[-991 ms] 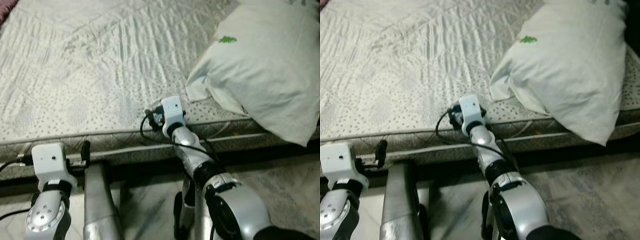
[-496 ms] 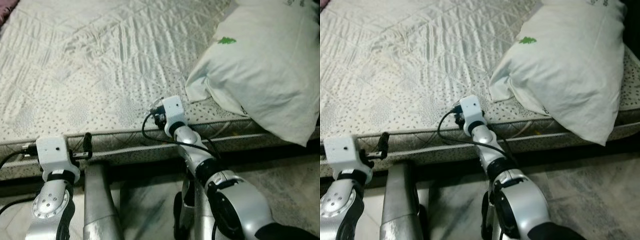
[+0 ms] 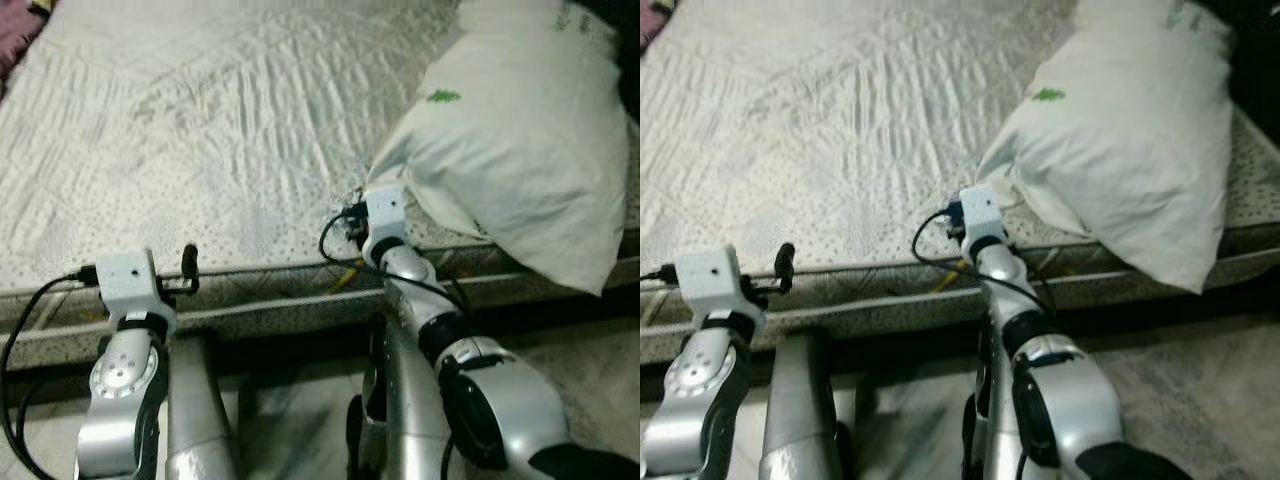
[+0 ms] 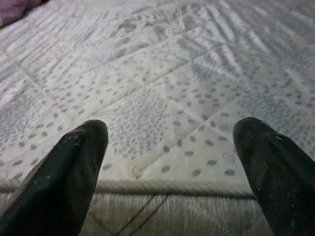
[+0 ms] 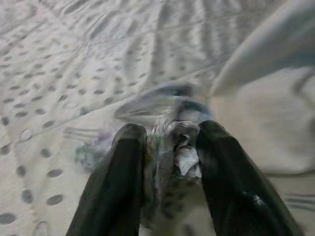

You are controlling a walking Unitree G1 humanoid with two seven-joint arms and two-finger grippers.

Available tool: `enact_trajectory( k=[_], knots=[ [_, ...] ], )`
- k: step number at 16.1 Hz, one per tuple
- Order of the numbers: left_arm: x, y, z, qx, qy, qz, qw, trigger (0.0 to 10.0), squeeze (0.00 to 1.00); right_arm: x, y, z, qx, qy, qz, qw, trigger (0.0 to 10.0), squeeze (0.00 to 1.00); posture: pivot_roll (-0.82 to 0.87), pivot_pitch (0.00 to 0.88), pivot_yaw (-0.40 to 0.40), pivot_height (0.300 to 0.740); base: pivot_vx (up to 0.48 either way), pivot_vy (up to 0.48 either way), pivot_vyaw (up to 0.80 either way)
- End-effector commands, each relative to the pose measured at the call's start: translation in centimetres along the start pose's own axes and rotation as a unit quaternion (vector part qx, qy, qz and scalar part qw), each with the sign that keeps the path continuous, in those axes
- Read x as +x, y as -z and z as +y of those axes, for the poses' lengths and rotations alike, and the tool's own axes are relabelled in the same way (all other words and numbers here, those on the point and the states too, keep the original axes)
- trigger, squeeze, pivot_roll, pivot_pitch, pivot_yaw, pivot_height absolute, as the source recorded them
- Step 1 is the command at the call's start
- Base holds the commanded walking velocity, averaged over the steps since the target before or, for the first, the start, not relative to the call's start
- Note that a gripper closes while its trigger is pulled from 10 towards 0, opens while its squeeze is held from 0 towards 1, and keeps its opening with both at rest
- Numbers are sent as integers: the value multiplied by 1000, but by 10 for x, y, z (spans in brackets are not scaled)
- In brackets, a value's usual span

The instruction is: Clean up the room

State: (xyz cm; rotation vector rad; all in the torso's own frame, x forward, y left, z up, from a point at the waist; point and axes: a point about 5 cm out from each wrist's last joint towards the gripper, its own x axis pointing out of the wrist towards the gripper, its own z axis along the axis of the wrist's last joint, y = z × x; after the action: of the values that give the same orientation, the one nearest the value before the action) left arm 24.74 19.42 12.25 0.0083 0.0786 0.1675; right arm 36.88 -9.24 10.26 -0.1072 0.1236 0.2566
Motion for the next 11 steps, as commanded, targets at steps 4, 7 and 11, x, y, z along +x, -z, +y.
enact_trajectory(
  k=[4,7,11],
  knots=[
    [13,-3,-4,1,2,-21,1000,10000,0,-7,7,-15,11,17,-8,1000,0,0,44,0,-19,454,0,0,0],
    [14,-1,-5,-2,3,-25,1000,10000,0,-14,12,-23,13,19,-16,1000,0,0,37,0,-14,454,0,0,0],
    [14,0,-4,-3,3,-27,1000,10000,0,-22,7,-31,24,15,-64,998,10000,1000,33,0,-5,454,0,0,0]
  ],
)
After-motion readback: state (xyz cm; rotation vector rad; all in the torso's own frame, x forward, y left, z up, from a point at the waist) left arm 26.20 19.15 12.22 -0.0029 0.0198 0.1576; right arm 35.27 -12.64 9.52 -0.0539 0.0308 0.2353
